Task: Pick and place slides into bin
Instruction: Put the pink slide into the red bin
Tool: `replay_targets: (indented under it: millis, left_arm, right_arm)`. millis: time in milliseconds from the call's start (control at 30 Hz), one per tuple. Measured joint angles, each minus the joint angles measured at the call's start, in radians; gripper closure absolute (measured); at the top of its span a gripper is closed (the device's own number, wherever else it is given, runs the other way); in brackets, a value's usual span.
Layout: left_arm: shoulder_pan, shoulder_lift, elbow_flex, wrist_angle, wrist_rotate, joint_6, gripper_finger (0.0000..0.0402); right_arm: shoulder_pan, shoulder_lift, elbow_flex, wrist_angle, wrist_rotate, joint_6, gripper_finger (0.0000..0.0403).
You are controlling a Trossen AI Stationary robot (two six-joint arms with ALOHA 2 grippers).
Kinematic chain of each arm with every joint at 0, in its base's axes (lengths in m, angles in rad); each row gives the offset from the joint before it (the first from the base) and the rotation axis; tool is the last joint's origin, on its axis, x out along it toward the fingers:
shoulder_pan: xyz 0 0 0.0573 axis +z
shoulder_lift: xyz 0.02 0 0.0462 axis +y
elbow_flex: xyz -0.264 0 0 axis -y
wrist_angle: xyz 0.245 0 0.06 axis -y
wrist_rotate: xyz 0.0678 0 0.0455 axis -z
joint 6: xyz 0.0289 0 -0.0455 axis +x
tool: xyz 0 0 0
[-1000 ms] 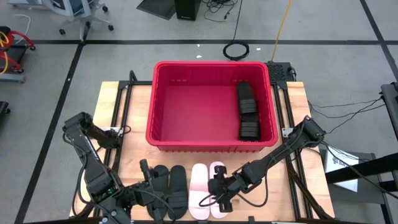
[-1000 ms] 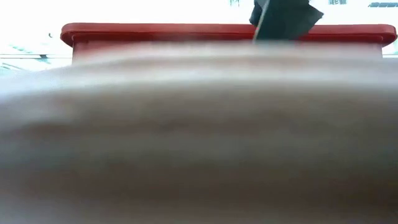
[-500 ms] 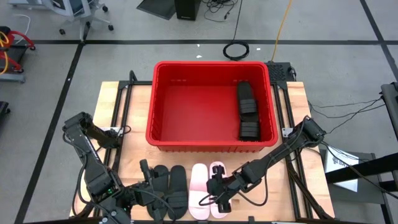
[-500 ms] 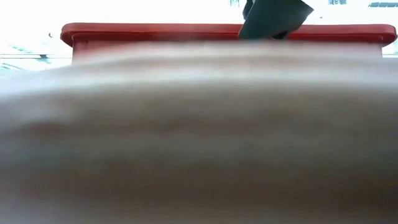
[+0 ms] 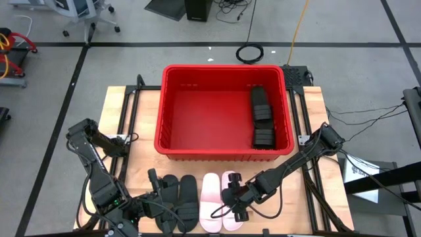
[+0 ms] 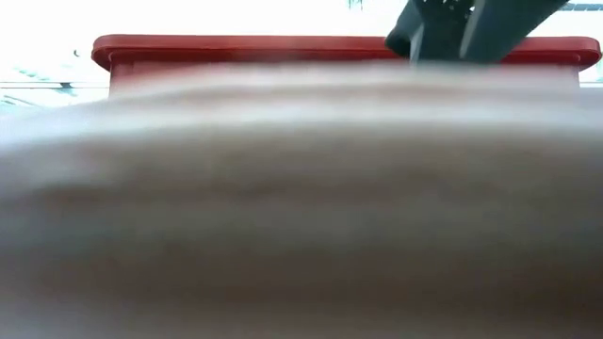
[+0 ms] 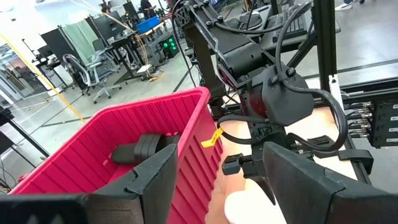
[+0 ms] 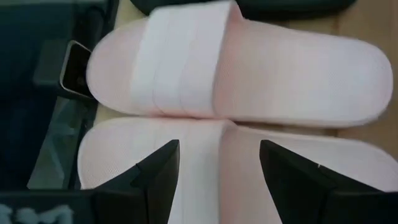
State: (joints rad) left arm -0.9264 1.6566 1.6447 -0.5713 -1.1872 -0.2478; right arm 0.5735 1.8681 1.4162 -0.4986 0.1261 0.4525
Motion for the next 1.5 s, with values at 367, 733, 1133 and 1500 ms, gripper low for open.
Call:
replay_targets:
  millis: [367,733,1133,1500]
  left_arm:
    - [0.000,0.000,0.000,0.000,0.000,0.000,0.0160]
    - [0.000,0.000,0.000,0.000,0.000,-0.001,0.0160]
    - [0.000,0.000,0.000,0.000,0.000,-0.002,0.0160]
    - [0.000,0.000,0.000,0.000,0.000,-0.001,0.0160]
  right_arm:
    - [-0.007,-0.001,-0.099,0.100,-0.186,0.052,0.0190]
    - [-0.024,-0.001,-0.177,0.221,-0.289,0.070,0.0196]
    - [-0.040,-0.001,-0.238,0.283,-0.334,0.024,0.0377]
    - [-0.046,-0.001,-0.238,0.316,-0.346,-0.028,0.0397]
